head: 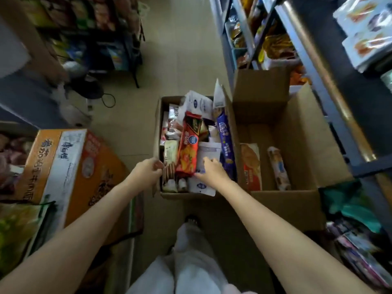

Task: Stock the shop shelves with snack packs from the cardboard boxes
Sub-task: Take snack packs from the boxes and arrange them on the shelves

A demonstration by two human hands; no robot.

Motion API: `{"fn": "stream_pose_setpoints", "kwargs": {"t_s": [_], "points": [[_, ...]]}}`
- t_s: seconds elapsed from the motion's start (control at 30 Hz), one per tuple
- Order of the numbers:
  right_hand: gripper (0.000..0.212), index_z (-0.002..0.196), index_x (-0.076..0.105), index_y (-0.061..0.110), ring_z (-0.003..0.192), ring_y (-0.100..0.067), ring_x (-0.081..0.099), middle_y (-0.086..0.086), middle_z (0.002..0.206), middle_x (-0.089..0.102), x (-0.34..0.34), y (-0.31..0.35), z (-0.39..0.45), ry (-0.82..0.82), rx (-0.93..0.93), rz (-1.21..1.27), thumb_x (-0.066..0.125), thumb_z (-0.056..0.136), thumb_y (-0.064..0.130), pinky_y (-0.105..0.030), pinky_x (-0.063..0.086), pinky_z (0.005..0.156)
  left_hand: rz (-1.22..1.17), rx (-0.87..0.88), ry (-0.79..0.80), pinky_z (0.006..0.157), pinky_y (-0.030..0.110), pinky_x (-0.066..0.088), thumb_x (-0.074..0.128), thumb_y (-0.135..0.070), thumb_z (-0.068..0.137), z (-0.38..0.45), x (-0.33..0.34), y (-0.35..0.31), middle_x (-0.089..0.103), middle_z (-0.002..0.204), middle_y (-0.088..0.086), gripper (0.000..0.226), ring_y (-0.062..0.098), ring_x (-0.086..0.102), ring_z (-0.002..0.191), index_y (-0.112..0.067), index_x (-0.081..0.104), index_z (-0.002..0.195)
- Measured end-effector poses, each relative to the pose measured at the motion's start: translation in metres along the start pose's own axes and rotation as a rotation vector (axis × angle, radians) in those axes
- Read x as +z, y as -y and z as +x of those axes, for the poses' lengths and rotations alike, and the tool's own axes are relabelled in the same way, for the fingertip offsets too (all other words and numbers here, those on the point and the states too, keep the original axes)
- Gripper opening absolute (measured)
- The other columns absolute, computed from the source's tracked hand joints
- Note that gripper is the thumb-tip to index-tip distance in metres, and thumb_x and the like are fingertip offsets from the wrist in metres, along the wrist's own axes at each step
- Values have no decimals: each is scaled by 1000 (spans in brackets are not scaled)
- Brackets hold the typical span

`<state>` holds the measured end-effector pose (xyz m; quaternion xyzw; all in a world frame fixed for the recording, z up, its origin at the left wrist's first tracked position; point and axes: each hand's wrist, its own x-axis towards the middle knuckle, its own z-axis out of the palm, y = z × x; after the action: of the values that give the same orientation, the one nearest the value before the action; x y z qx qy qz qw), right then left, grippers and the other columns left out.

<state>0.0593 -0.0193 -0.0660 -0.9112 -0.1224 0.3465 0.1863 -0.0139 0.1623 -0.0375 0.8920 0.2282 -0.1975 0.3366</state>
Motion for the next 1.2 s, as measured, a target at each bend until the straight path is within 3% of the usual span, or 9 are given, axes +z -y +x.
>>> {"fn": "stream_pose_setpoints", "kwargs": {"t_s": [0.2,0.33,0.47,0.6,0.77,0.87,0.93,1.03,1.2], "points": [[93,146,9,4,134,-39,29,-22,145,28,27,24,81,-62,174,261,67,83,39,-48,31,106,-95,-69,20,84,26,44,49,-10,90,58,-6,3,62,108,5,23,15,54,98,-12,57,112],[98,148,-11,9,125,-42,38,-22,144,20,44,38,116,-88,227,271,59,87,42,-50,36,100,-165,-122,79,82,28,47,51,-11,91,76,1,13,60,108,3,27,17,58,101,-12,51,118],[99,149,-1,12,120,-38,45,-20,137,33,29,34,126,-97,245,417,67,81,35,-42,41,96,-221,-198,70,81,30,48,53,-13,91,83,1,18,59,111,3,29,14,58,96,-13,49,119],[99,146,9,13,127,-34,41,-16,138,39,-31,29,99,-190,80,384,74,74,34,-42,36,101,-605,-253,63,84,36,48,52,-23,93,85,-17,-11,62,107,9,29,10,60,77,-7,48,118],[96,145,13,20,112,-33,49,-13,127,35,-129,34,9,-515,-218,98,74,74,41,-46,46,90,-822,60,232,69,22,47,51,-45,90,62,-46,-113,64,103,-2,25,9,62,84,-23,56,99],[94,149,15,19,111,-35,51,-14,128,34,-169,20,-74,-702,-289,-203,71,76,38,-44,48,81,-870,325,310,51,13,47,53,-32,91,19,-45,-181,63,85,-6,14,0,61,63,-22,55,101],[96,150,15,18,116,-30,47,-13,129,35,-185,-3,-134,-773,-259,-342,72,76,40,-42,45,86,-911,497,331,56,12,50,57,-16,89,-11,-32,-214,65,90,-5,28,1,65,69,-12,52,116],[98,148,18,20,124,-23,41,-9,136,35,-202,-43,-226,-768,-143,-141,74,73,48,-33,37,100,-887,654,464,58,15,51,61,-7,85,-68,-11,-265,66,90,-4,35,6,63,74,-11,50,118],[86,141,36,9,118,-17,50,-6,139,48,-222,-101,-384,-983,140,337,73,74,46,-33,45,93,-695,1032,808,63,21,55,60,4,82,-185,16,-362,66,90,-4,37,4,65,71,-21,51,108]]}}
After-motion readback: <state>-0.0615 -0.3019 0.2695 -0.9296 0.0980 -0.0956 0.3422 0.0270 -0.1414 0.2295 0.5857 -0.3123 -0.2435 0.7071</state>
